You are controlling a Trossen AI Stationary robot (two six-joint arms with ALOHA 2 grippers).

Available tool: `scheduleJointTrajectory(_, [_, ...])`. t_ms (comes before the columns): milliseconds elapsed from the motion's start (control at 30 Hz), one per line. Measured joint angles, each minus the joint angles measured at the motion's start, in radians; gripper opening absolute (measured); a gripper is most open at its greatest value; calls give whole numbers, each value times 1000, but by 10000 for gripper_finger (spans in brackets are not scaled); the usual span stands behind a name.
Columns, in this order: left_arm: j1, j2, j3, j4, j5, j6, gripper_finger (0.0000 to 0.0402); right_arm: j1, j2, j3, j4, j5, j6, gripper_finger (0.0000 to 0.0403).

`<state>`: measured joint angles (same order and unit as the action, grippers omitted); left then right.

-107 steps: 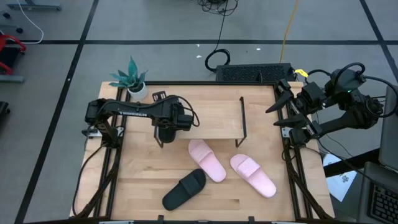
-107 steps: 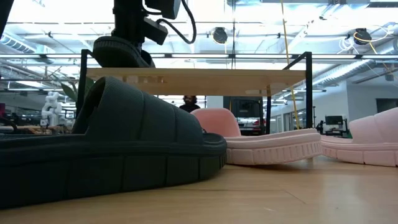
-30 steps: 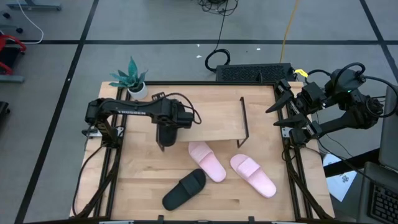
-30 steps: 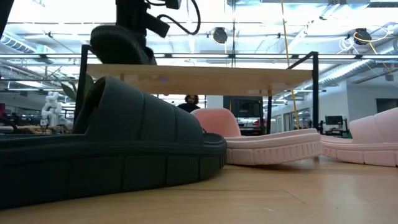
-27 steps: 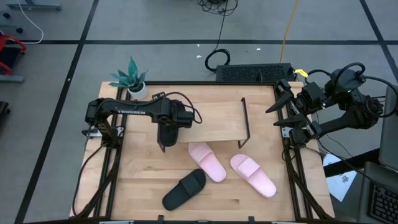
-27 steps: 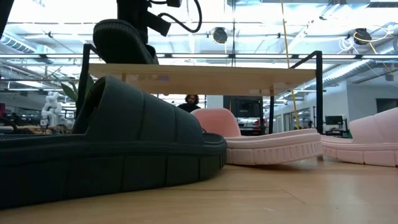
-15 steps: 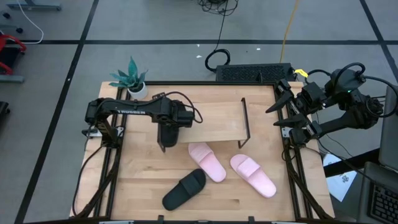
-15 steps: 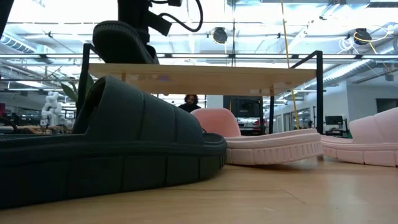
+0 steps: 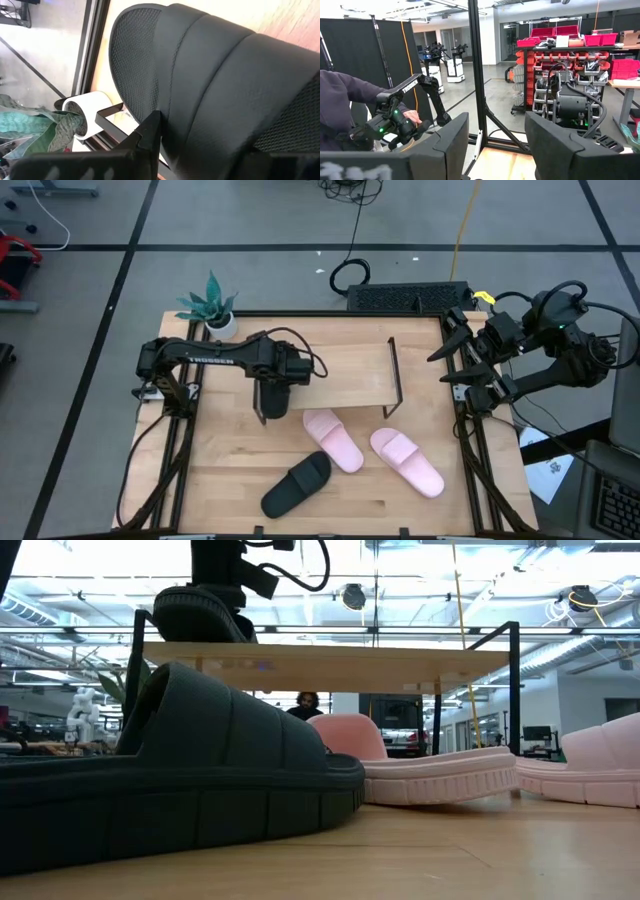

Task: Pick and place slides into the shelf
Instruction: Put the left black slipper on the shelf

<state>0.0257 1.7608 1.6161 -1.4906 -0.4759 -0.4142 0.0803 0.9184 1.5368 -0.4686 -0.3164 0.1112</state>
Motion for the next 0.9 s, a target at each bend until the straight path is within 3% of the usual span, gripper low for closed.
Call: scheduleJointTrajectory(900, [-4, 4, -1, 6, -47, -39, 84, 0, 0, 0, 0, -3, 0, 183])
